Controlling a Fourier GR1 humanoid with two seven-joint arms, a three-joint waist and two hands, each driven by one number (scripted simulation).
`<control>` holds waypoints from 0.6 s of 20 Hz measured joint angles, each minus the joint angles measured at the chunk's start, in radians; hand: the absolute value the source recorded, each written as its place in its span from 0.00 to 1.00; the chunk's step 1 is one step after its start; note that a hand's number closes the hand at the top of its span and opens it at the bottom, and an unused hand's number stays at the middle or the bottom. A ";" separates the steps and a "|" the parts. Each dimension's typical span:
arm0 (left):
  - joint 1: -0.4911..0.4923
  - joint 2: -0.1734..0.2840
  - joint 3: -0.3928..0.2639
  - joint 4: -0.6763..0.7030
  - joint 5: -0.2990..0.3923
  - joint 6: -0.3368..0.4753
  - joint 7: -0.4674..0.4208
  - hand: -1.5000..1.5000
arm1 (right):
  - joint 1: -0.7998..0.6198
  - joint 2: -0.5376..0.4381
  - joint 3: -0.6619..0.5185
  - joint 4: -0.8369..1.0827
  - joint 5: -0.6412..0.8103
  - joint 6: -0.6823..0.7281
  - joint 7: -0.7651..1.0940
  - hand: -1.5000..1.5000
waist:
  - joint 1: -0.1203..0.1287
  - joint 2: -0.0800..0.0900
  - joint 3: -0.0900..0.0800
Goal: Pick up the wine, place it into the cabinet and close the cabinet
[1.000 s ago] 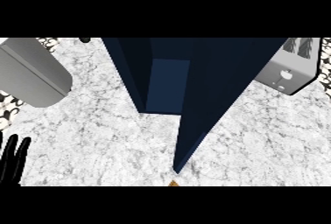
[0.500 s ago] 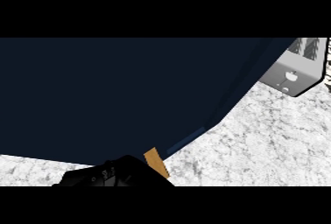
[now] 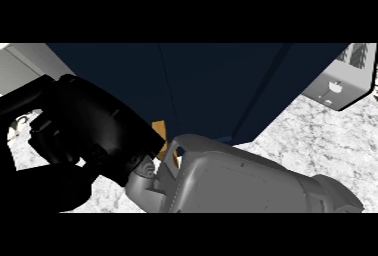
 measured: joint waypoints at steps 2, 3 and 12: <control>-0.004 0.009 0.017 0.009 0.012 -0.024 0.003 0.00 | -0.037 0.000 -0.025 0.061 -0.095 0.057 0.003 1.00 | 0.010 0.004 0.000; -0.004 0.011 0.027 0.013 0.015 -0.032 0.002 0.00 | -0.051 0.001 -0.033 0.082 -0.142 0.101 0.020 1.00 | 0.012 0.006 0.000; -0.008 0.026 0.110 0.026 0.063 -0.053 0.044 0.00 | -0.145 0.002 -0.120 0.424 -0.368 0.374 -0.049 1.00 | -0.005 0.006 0.000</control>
